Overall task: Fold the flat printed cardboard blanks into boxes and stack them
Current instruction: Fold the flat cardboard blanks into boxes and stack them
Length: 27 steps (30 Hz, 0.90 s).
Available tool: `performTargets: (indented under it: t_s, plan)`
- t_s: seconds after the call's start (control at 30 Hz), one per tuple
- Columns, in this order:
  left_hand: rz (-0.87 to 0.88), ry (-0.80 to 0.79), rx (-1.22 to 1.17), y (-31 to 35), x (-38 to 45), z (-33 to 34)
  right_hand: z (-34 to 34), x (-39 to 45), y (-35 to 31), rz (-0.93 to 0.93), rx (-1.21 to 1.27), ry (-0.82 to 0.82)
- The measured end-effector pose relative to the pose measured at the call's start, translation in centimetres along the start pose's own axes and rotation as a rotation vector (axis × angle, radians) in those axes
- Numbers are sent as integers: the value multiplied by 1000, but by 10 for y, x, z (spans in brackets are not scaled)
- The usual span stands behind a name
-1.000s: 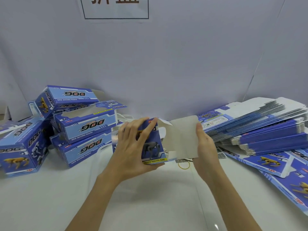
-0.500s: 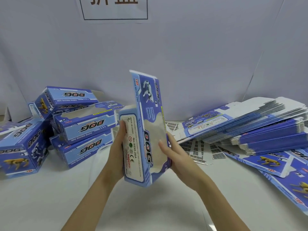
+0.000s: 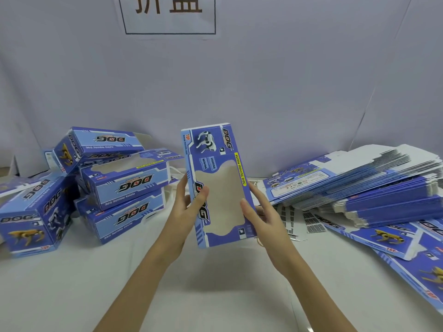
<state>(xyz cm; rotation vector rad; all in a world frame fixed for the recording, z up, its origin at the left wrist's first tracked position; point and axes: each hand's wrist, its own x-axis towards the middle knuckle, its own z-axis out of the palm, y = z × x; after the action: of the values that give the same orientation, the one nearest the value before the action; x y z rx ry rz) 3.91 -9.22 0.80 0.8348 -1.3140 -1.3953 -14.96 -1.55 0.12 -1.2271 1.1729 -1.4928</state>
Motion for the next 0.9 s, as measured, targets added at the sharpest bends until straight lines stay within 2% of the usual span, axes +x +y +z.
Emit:
performTargets:
  t_s: [0.1, 0.17, 0.3, 0.43, 0.57, 0.7, 0.77, 0.87, 0.9]
  plan:
    - [-10, 43, -85, 2, 2, -5, -11, -3, -6, 71, -73, -259]
    - [-30, 68, -87, 4, 2, -9, -14, -4, -6, 75, -97, -309]
    - [-61, 30, -103, -3, 6, -9, -10, 2, 0, 3, -70, -127]
    - [-65, -97, 67, -11, 6, -8, -2, 5, 12, -36, 55, 35]
    - [-3, -36, 102, -14, 8, -9, 9, 4, 16, -40, 107, 65]
    - [-154, 68, -94, -13, 7, -20, 34, 7, 5, -65, 270, 219]
    - [-171, 126, -87, -15, 6, -24, 57, 16, -10, -69, 350, 264]
    - [-201, 166, -45, -21, 9, -29, 102, 43, -46, -138, 360, 273]
    - [-218, 163, -41, -22, 11, -30, 118, 54, -60, -153, 312, 210]
